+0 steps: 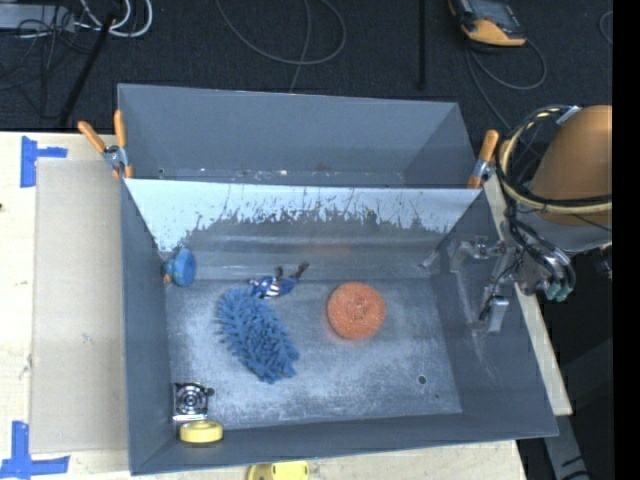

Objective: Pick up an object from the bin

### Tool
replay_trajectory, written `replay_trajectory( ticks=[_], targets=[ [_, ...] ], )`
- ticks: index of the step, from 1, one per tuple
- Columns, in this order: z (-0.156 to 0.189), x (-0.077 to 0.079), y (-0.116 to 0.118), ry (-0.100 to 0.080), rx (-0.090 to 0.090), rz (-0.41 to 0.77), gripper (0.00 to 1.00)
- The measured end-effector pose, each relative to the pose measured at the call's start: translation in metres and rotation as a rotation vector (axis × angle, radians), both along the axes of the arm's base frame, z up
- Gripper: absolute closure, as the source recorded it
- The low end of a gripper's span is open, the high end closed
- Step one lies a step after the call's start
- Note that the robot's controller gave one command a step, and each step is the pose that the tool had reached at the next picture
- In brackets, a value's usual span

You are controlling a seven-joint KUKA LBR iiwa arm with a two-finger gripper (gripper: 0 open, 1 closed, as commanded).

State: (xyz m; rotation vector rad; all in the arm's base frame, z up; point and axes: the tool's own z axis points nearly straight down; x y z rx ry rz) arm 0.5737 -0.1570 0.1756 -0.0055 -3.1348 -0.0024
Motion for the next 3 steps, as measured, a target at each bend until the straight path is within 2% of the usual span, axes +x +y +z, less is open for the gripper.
replay_trajectory(
  ticks=[1,2,3],
  targets=[
    [0.001,0.000,0.000,0.000,0.000,0.001,0.00],
    [0.000,0.008,0.001,-0.010,-0.002,-0.040,0.00],
    [-0.041,0.025,0.016,-0.010,-0.002,-0.029,0.00]
  ],
)
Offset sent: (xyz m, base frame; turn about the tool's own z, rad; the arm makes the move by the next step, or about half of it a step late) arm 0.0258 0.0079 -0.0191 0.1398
